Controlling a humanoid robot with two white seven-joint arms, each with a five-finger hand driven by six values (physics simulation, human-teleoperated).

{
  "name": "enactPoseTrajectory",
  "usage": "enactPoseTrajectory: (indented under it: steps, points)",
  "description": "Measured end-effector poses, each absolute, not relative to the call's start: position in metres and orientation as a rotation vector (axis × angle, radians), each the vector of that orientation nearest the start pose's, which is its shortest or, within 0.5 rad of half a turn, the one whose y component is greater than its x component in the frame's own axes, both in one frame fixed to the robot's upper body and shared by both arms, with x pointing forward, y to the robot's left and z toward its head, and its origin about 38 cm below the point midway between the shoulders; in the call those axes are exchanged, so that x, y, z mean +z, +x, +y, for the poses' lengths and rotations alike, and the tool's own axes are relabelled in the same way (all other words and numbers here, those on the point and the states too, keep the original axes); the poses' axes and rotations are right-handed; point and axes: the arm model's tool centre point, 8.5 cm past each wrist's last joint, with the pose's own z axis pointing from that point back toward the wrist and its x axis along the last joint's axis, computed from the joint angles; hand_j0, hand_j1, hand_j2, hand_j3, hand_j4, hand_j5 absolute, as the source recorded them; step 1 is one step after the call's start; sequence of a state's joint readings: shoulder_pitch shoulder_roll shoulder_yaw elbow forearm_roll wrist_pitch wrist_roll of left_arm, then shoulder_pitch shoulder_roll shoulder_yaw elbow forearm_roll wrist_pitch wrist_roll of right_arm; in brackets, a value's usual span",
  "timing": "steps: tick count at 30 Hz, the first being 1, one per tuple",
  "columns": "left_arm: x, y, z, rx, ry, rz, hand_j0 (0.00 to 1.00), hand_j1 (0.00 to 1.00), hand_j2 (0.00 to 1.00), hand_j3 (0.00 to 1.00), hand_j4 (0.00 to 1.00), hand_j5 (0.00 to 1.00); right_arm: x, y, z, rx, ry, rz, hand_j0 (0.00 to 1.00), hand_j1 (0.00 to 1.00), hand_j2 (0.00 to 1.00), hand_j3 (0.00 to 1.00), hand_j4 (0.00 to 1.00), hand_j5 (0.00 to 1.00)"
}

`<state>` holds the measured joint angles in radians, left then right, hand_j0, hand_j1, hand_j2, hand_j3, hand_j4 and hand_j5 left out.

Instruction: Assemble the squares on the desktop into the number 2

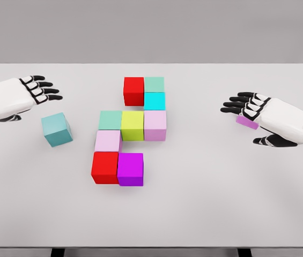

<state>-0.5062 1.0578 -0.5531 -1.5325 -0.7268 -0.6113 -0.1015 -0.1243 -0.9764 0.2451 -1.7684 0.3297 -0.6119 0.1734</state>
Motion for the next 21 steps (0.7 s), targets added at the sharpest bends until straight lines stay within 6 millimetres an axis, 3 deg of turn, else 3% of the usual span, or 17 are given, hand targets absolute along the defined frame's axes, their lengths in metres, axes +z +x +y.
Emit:
enactPoseTrajectory:
  steps: [4, 10, 12, 14, 21]
  points:
    - [0.235, 0.402, 0.373, 2.848, -1.1, 1.796, 1.0, 1.0, 1.0, 1.0, 1.0, 1.0, 0.235, 0.343, -0.336, 1.806, -0.471, -1.793, 1.0, 1.0, 1.0, 1.0, 1.0, 1.0]
    - [0.235, 0.403, 0.373, 2.846, -1.1, 1.795, 1.0, 1.0, 1.0, 1.0, 1.0, 1.0, 0.244, 0.347, -0.346, 1.634, -0.467, -1.902, 1.0, 1.0, 1.0, 1.0, 1.0, 1.0]
    - [0.231, 0.402, 0.37, 2.861, -1.08, 1.789, 1.0, 1.0, 1.0, 1.0, 1.0, 1.0, 0.296, 0.367, -0.348, 1.698, -0.59, -1.952, 1.0, 1.0, 1.0, 1.0, 1.0, 1.0]
    - [0.227, 0.402, 0.368, 2.874, -1.063, 1.781, 1.0, 1.0, 1.0, 1.0, 1.0, 1.0, 0.31, 0.378, -0.353, 1.797, -0.624, -1.862, 1.0, 1.0, 1.0, 1.0, 1.0, 1.0]
    - [0.218, 0.401, 0.363, 2.906, -1.009, 1.753, 1.0, 1.0, 1.0, 1.0, 1.0, 1.0, 0.303, 0.414, -0.368, 2.019, -0.631, -1.471, 1.0, 1.0, 1.0, 1.0, 1.0, 1.0]
